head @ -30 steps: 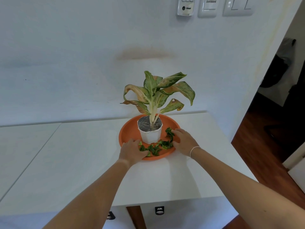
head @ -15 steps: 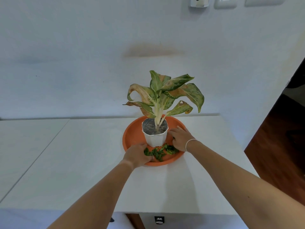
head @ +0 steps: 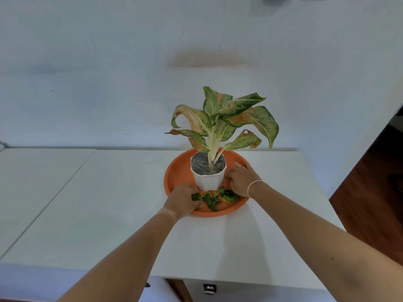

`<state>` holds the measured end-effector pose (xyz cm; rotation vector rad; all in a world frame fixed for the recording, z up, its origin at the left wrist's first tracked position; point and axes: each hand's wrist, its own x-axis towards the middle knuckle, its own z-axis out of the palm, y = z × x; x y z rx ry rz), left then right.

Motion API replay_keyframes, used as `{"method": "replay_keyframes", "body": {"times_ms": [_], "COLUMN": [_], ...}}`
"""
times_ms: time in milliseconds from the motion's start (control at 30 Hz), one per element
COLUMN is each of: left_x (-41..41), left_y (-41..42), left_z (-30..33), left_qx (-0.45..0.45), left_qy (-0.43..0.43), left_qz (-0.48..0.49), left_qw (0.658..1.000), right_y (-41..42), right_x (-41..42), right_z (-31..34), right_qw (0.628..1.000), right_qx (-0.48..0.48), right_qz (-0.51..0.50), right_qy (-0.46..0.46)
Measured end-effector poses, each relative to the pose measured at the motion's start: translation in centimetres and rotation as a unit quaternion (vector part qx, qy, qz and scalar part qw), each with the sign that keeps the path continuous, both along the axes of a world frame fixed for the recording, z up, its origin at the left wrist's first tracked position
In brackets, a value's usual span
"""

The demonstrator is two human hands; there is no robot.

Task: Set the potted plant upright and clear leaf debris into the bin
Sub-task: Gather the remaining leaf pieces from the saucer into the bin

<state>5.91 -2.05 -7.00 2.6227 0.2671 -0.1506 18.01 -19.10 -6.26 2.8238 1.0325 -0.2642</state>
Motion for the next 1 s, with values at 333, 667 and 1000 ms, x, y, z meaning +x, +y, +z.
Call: {"method": "replay_keyframes", "body": {"times_ms": [333,667,1000], "left_x": [-0.1,-0.4,-0.2], "left_y": [-1.0,-1.6,-1.7], "left_z": [-0.2,-0.5,-0.3], "left_qx": [-0.028,-0.046,-0.049], "left_qy": [-0.031,-0.027,-0.008], "left_qz": [-0.021,-0.028,-0.062], "left_qw": [0.999,0.998,0.997], "right_y": [-1.5,-1.5,-1.1], "right_x": [-1.5,-2.4,-0.3], "right_z": [0.6,1.0,0.2], "right_qw": [0.991,0.970,0.996], "right_qx": [0.100,0.197,0.067], "right_qz": [-0.080,-0.122,-0.061], "right_qy": [0.050,0.076,0.012]}}
